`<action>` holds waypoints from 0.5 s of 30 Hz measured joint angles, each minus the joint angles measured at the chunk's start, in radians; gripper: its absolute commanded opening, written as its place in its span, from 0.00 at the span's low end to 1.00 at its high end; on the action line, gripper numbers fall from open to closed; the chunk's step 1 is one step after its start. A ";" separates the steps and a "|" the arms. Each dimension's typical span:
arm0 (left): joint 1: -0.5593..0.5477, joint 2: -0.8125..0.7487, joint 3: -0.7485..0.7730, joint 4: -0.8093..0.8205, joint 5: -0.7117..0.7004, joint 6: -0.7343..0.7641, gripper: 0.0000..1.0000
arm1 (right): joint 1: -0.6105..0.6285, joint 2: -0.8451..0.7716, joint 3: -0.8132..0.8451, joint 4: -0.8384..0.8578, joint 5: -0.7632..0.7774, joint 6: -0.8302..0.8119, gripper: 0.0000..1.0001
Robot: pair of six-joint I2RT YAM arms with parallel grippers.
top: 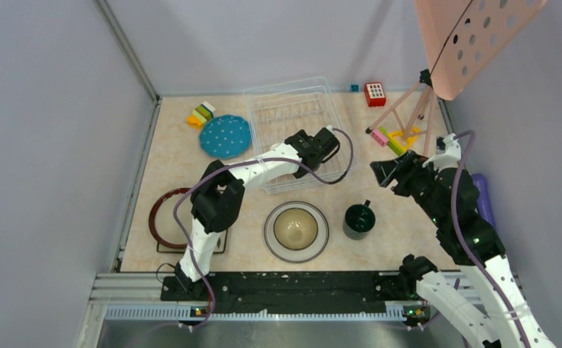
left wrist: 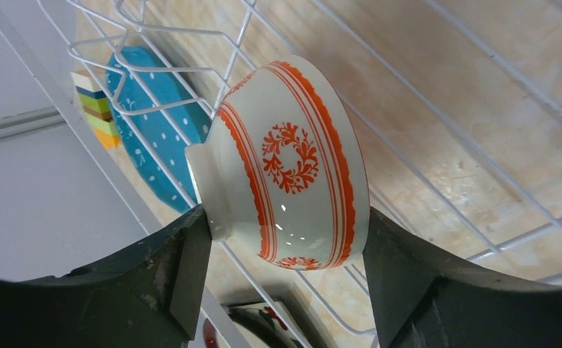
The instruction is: Load the mixed dishes into the dish rack
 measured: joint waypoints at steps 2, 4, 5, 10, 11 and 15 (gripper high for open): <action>0.007 0.022 0.021 -0.036 0.009 -0.008 0.59 | 0.000 0.000 0.000 -0.001 -0.003 0.003 0.70; 0.013 0.031 0.038 -0.068 0.011 -0.013 0.61 | 0.000 0.000 0.000 -0.002 -0.003 0.005 0.75; 0.014 0.031 0.043 -0.079 0.017 -0.016 0.64 | 0.000 0.000 0.000 -0.004 -0.005 0.005 0.79; 0.024 0.031 0.056 -0.103 0.042 -0.042 0.96 | 0.000 0.000 0.000 -0.017 -0.006 0.012 0.92; 0.027 0.031 0.058 -0.106 0.066 -0.045 0.96 | 0.000 0.001 0.000 -0.023 -0.006 0.012 0.92; 0.029 0.031 0.061 -0.121 0.125 -0.065 0.95 | 0.000 0.011 0.000 -0.039 -0.006 0.013 0.92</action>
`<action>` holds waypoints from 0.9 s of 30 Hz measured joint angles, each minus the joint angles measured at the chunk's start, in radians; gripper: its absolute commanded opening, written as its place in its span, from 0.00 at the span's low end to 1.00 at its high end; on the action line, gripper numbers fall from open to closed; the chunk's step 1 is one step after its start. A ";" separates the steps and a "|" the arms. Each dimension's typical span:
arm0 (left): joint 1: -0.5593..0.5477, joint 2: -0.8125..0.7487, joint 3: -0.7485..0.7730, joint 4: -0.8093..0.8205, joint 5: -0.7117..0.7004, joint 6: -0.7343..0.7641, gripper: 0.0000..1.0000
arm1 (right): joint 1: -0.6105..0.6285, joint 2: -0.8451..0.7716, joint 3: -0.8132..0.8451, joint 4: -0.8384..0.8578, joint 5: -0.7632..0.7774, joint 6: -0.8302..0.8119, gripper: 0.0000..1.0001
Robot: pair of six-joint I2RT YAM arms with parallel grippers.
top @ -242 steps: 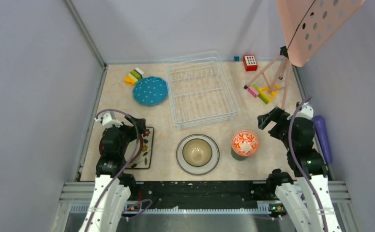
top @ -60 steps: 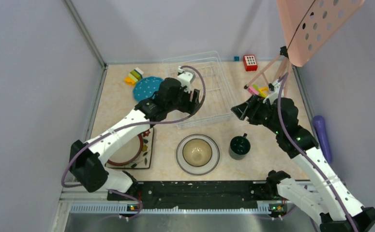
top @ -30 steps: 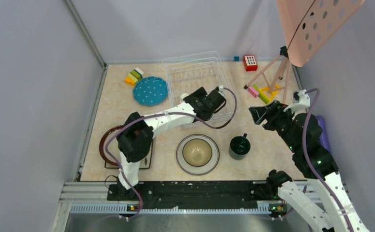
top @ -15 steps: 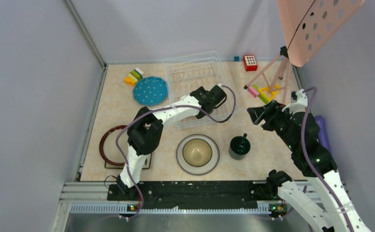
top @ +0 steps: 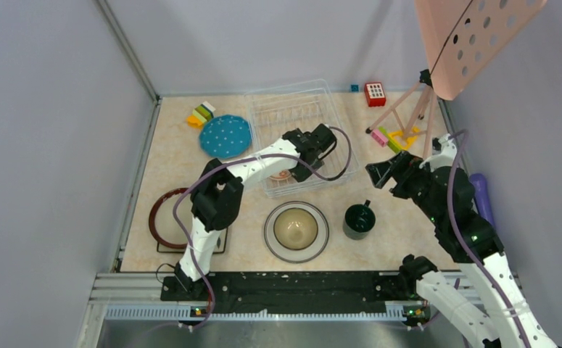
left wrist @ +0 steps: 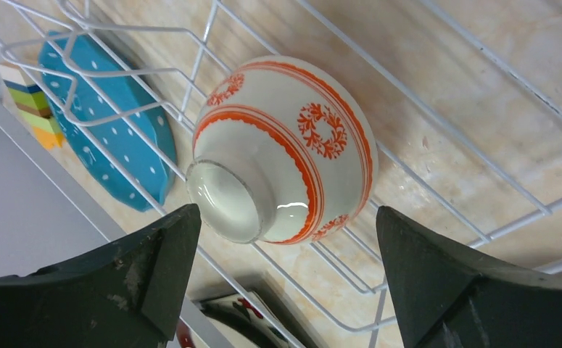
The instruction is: Load the mixed dishes into the dish rack
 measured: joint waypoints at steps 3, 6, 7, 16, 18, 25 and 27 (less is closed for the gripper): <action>0.000 -0.002 0.019 -0.029 0.037 -0.013 0.93 | 0.000 0.010 0.000 -0.013 -0.003 0.000 0.92; 0.000 -0.024 0.030 -0.039 0.085 -0.029 0.92 | 0.000 0.020 0.000 -0.019 -0.010 -0.002 0.92; 0.000 -0.027 0.031 -0.041 0.089 -0.030 0.91 | 0.000 0.023 0.000 -0.021 -0.012 -0.003 0.92; 0.035 -0.190 0.018 -0.015 0.233 -0.140 0.85 | 0.000 0.068 0.000 -0.056 -0.068 -0.036 0.88; 0.065 -0.264 -0.023 0.023 0.254 -0.190 0.85 | 0.000 0.096 0.000 -0.059 -0.105 -0.052 0.84; 0.110 -0.578 -0.295 0.164 0.283 -0.344 0.91 | 0.017 0.236 -0.019 -0.082 -0.224 -0.077 0.75; 0.106 -0.675 -0.380 0.193 0.289 -0.375 0.98 | 0.042 0.235 -0.046 -0.076 -0.237 -0.069 0.75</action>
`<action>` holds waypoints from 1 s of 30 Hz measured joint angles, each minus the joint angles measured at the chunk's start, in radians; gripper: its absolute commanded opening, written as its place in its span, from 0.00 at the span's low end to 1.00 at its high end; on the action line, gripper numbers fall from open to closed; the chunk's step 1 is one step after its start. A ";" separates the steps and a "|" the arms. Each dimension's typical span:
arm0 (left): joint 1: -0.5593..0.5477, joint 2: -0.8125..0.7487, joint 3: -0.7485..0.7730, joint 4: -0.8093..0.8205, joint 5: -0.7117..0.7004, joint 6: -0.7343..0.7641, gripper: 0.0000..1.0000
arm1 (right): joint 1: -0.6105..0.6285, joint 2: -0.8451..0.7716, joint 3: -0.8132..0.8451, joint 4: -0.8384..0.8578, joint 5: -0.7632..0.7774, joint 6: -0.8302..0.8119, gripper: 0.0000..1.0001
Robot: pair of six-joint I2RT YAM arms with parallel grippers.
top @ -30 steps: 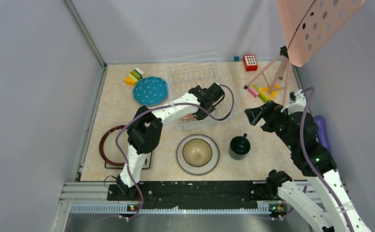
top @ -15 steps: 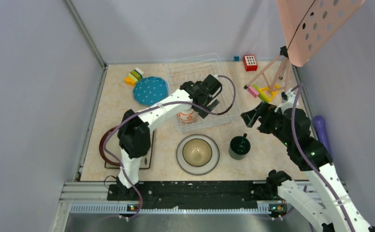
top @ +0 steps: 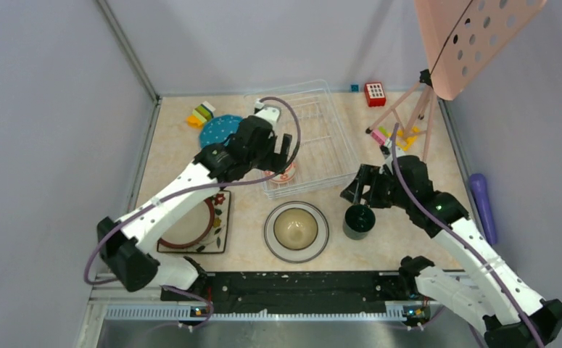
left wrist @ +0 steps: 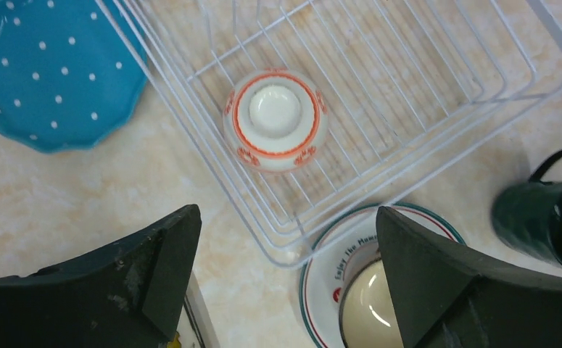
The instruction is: Load the mixed dishes into the dish rack
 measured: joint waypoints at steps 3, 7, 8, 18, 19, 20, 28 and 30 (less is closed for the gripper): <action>0.000 -0.170 -0.155 0.056 0.028 -0.043 0.98 | 0.076 0.010 -0.044 0.022 0.001 0.025 0.74; 0.022 -0.380 -0.341 0.116 0.090 -0.095 0.97 | 0.203 0.078 -0.073 0.063 0.031 0.063 0.73; 0.029 -0.431 -0.383 0.123 0.109 -0.110 0.96 | 0.235 0.100 -0.074 0.071 0.043 0.071 0.71; 0.041 -0.639 -0.619 0.159 0.277 -0.209 0.93 | 0.416 0.296 -0.072 0.155 0.159 0.116 0.63; 0.041 -0.656 -0.639 0.158 0.283 -0.216 0.93 | 0.423 0.310 -0.072 0.161 0.166 0.116 0.62; 0.041 -0.669 -0.651 0.157 0.288 -0.222 0.93 | 0.428 0.325 -0.072 0.168 0.172 0.119 0.61; 0.041 -0.702 -0.675 0.160 0.340 -0.249 0.93 | 0.438 0.446 -0.064 0.230 0.176 0.122 0.50; 0.041 -0.694 -0.682 0.162 0.354 -0.256 0.92 | 0.438 0.467 -0.063 0.244 0.172 0.123 0.47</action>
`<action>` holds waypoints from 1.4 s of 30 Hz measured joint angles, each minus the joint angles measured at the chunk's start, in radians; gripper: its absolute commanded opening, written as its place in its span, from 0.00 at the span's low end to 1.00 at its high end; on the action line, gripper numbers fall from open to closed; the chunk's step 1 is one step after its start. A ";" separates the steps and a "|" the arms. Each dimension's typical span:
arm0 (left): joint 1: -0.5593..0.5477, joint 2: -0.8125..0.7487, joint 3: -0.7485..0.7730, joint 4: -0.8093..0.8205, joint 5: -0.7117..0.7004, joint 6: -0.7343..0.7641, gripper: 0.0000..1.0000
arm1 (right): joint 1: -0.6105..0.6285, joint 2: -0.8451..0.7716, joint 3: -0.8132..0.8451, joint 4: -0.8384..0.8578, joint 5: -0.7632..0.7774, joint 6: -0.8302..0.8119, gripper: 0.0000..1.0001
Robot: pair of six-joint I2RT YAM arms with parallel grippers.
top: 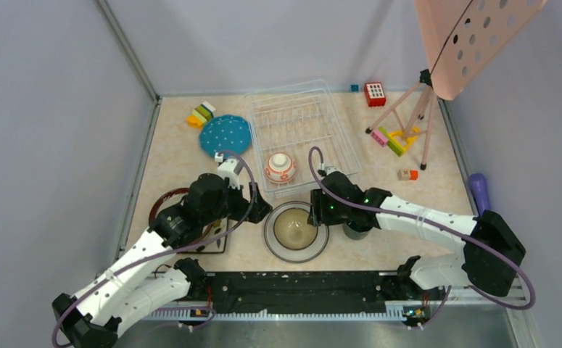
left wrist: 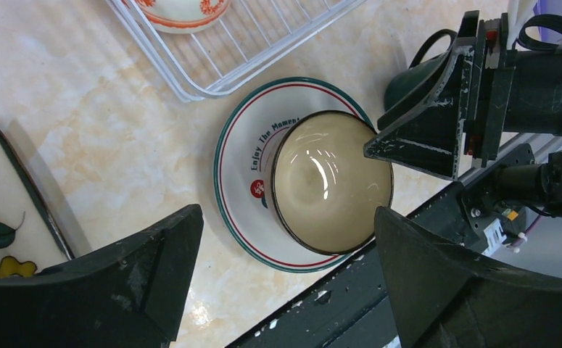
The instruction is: Load the mixed dishes into the dish rack
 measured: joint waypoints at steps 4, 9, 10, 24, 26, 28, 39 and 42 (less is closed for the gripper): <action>0.000 0.006 -0.031 0.017 0.030 -0.022 0.93 | 0.005 0.029 0.000 0.036 -0.010 0.010 0.43; 0.000 -0.030 -0.070 0.030 0.064 -0.048 0.93 | 0.024 0.060 0.000 0.068 -0.009 0.016 0.23; 0.000 -0.042 -0.079 0.034 0.069 -0.052 0.93 | 0.026 0.068 0.000 0.072 -0.010 0.018 0.13; 0.000 -0.078 -0.119 0.064 0.201 -0.121 0.95 | 0.038 -0.033 -0.011 -0.014 0.042 0.018 0.00; 0.000 -0.088 -0.121 0.064 0.201 -0.125 0.95 | 0.038 -0.041 -0.010 -0.024 0.053 0.019 0.00; 0.000 -0.101 -0.124 0.065 0.200 -0.126 0.95 | 0.038 -0.036 -0.008 -0.037 0.068 0.021 0.01; 0.000 -0.098 -0.140 0.066 0.158 -0.126 0.95 | 0.039 0.056 0.065 -0.055 0.100 0.018 0.58; 0.002 -0.066 -0.134 0.068 0.154 -0.119 0.95 | 0.039 0.055 0.065 -0.047 0.100 0.018 0.60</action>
